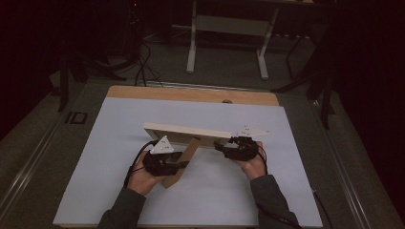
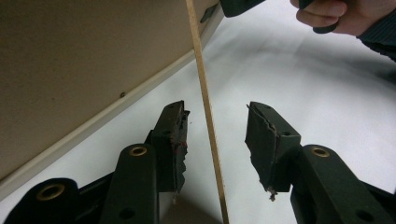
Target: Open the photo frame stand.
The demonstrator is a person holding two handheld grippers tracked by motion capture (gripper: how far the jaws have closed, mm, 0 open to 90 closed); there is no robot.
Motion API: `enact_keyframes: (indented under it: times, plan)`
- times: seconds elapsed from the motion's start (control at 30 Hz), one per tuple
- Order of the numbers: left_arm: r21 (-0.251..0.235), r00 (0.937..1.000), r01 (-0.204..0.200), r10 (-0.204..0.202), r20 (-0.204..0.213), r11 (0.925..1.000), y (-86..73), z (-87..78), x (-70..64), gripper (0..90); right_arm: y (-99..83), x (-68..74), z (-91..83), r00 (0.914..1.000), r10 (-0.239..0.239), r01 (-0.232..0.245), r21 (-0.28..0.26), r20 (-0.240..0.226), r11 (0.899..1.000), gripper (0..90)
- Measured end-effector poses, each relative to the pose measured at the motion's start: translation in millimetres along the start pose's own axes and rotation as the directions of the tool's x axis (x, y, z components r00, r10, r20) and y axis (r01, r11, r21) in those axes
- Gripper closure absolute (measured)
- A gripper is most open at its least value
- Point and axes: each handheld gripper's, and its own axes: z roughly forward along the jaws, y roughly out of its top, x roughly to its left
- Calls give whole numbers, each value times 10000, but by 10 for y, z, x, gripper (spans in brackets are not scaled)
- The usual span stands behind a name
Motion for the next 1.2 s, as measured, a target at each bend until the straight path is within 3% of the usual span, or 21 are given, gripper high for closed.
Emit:
enact_keyframes:
  times: [0.4, 0.73, 1.2]
  plan:
    - [-514, 9997, 231, -227, 93, 9984, 6, -158, 12, 575, -13, -12, -6, 10000, -13, 13, -5, 33, 10000, 456]
    - [-1195, 9959, 868, -833, 347, 9890, -54, -338, 109, 591, -43, -39, -40, 9999, -2, 1, 41, 138, 10000, 459]
    - [-1630, 9886, 1444, -1492, -176, 9760, -135, -498, 260, 662, -82, -32, -63, 10000, -36, 35, 131, 82, 9999, 468]
